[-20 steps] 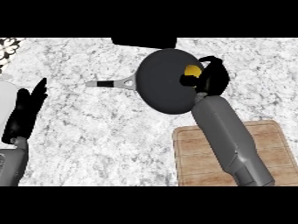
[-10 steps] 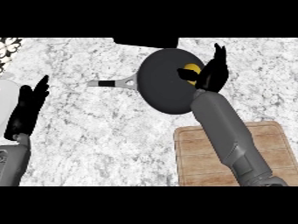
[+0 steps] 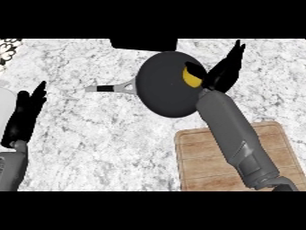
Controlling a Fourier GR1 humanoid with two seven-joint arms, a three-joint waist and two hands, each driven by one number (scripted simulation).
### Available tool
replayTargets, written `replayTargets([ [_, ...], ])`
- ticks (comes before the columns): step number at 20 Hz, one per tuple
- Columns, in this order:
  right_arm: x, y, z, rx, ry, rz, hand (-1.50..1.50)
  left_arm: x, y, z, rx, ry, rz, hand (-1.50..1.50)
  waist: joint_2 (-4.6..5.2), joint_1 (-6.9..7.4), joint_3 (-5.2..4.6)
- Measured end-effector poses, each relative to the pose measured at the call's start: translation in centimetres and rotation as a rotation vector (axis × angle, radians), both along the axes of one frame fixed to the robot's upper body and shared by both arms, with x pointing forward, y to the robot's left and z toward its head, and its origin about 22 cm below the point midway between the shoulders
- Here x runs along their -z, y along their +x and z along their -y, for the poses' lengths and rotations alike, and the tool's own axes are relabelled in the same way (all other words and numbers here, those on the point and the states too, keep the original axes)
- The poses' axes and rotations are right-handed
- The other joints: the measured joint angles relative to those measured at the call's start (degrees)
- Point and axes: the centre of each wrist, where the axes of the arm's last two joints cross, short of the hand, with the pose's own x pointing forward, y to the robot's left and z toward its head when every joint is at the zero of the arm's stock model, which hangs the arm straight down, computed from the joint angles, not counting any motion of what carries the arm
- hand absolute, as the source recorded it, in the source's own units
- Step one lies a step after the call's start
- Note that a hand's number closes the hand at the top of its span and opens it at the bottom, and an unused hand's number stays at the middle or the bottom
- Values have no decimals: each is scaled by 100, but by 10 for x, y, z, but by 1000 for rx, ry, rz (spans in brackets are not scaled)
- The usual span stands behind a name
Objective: Pick the lemon from the cutting board and place it in the pan
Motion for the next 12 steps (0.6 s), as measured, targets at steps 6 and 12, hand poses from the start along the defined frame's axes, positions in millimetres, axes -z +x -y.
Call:
replayTargets([
  [6, 18, -13, 3, 61, 36, 37, -150, 5, -11, -11, -51, 1, -22, 0, -137, -299, -11],
  [12, 41, -51, 5, 59, 67, 90, -150, 14, -29, -29, -102, -2, -42, 0, -251, -599, -21],
])
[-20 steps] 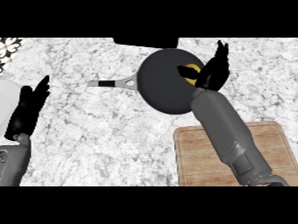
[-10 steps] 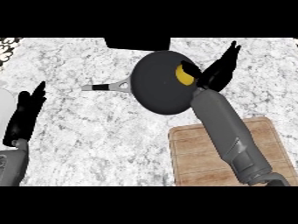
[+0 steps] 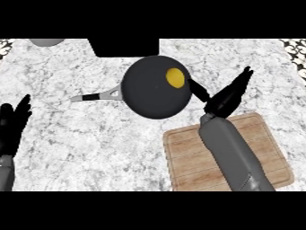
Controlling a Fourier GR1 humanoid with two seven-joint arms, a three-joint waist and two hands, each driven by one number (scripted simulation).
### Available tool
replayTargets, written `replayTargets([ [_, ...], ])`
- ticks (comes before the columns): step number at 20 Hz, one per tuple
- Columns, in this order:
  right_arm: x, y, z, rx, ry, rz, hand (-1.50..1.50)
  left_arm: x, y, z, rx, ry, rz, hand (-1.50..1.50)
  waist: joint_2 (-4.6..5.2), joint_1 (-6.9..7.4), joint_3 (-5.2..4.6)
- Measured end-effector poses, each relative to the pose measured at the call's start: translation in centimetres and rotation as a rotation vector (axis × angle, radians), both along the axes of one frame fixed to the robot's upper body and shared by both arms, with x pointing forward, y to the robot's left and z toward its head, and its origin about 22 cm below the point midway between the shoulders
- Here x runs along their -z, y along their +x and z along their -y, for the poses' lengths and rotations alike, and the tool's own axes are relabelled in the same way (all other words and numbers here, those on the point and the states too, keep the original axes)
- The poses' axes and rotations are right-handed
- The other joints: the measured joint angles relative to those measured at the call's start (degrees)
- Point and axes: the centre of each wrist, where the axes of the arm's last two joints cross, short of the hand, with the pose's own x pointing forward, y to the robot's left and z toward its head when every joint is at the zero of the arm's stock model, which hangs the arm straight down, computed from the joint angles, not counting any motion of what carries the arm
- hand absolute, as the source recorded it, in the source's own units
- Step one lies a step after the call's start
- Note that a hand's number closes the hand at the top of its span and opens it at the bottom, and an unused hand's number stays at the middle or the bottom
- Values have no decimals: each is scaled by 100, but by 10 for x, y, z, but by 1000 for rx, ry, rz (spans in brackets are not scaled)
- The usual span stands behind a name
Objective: Pick the lemon from the cutting board and place it in the pan
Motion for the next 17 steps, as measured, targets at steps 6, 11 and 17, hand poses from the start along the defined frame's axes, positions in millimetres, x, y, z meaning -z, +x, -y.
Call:
replayTargets([
  [6, 20, -61, 5, -31, 34, 26, -150, 1, -10, -7, -31, 1, -10, 0, -41, -195, -9],
  [11, 25, -126, 14, -43, 50, 24, -150, 1, -14, -11, -44, -1, -10, 0, -29, -260, -14],
  [17, 5, -206, 28, -38, 36, 28, -150, -4, -8, -9, -31, -6, 1, 0, 17, -194, -10],
])
